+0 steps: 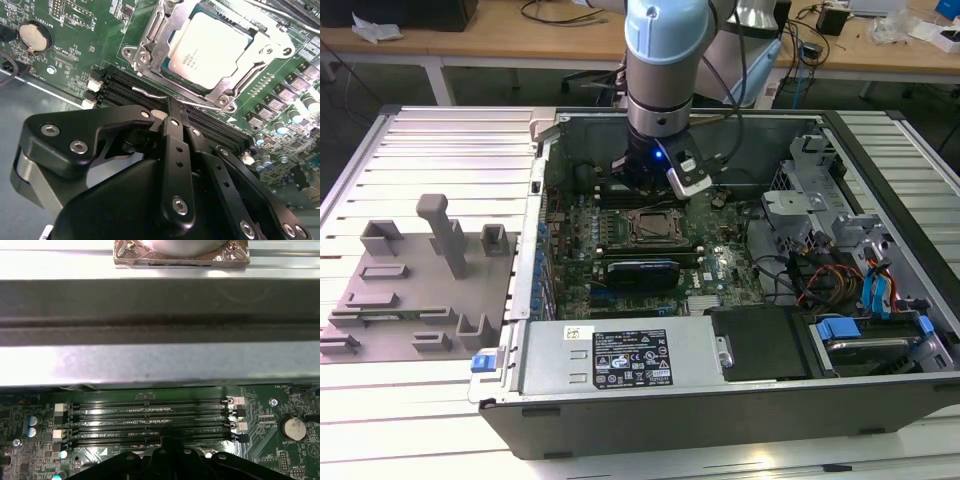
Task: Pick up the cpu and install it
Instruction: 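Install the first cpu locking lever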
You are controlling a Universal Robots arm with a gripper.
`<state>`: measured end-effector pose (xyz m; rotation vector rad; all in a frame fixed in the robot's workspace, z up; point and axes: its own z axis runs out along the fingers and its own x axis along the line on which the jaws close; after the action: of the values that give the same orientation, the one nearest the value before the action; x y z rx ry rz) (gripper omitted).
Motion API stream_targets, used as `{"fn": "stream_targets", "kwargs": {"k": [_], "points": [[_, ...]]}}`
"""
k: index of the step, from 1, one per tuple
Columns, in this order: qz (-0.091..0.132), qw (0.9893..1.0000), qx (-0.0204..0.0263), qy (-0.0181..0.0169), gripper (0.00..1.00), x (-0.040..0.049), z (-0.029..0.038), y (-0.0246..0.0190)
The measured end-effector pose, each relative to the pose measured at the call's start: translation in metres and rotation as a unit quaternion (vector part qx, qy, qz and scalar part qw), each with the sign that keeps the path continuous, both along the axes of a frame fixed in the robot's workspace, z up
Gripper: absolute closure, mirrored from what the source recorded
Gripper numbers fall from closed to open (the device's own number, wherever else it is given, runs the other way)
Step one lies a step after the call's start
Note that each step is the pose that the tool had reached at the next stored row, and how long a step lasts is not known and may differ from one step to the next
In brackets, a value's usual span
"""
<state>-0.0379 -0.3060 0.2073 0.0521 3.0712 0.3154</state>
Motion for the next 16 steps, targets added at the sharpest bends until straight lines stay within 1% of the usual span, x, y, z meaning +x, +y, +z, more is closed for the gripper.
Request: {"fn": "stream_targets", "kwargs": {"k": [1,5,9,11,16], "points": [[0.0,1.0,-0.0006,-0.0001,0.89,0.0,-0.0001,0.0001],[-0.001,1.0,-0.0007,-0.0001,0.89,0.0,-0.0001,0.0001],[-0.019,0.9998,-0.0008,-0.0001,0.89,0.0003,-0.0008,0.0001],[-0.032,0.9995,-0.0008,-0.0001,0.89,0.0005,-0.0015,0.0001],[-0.048,0.9989,-0.0012,-0.0003,0.89,0.0006,-0.0026,0.0]]}}
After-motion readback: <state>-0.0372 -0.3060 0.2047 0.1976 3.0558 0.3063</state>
